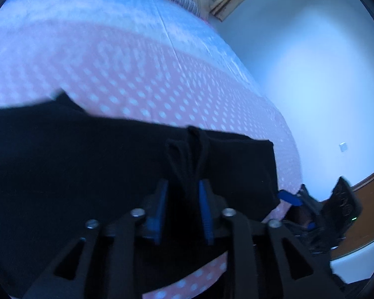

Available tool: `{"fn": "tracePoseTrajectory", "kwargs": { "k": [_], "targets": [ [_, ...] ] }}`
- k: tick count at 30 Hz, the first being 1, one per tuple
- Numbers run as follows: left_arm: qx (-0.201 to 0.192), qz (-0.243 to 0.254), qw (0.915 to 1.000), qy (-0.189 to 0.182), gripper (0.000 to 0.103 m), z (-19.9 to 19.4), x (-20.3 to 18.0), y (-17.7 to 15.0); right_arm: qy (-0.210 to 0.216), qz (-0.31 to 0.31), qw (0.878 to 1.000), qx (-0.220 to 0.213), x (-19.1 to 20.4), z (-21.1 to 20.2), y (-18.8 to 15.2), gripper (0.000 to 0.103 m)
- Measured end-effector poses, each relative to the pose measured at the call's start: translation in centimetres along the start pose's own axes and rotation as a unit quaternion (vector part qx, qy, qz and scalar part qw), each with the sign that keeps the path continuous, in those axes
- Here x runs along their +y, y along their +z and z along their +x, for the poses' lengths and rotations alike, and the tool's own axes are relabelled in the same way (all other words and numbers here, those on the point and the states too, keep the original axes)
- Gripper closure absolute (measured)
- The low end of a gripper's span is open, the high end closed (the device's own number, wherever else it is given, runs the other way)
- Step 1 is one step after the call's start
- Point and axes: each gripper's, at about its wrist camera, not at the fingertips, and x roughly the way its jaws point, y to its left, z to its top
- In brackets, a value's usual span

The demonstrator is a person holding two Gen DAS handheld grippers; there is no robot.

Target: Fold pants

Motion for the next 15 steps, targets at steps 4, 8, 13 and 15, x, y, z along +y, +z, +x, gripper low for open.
{"fn": "tracePoseTrajectory", "kwargs": {
  "k": [4,8,13,15],
  "targets": [
    [-0.052,0.0,0.9973,0.051,0.046,-5.0,2.8,-0.1,0.028,-0.032,0.999,-0.013,4.1,2.6,3.6,0.037],
    [-0.099,-0.021,0.9871,0.125,0.042,-9.9,7.4,-0.7,0.062,-0.048,0.997,-0.004,6.6,5.9,4.6,0.037],
    [-0.148,-0.064,0.9593,0.232,0.042,-15.9,15.3,-2.6,0.073,-0.098,0.99,0.072,9.3,10.1,1.3,0.037],
    [-0.167,-0.092,0.9505,0.245,0.042,-17.8,18.3,-3.6,0.072,-0.127,0.986,0.081,10.2,9.5,0.6,0.037]
  ]
}}
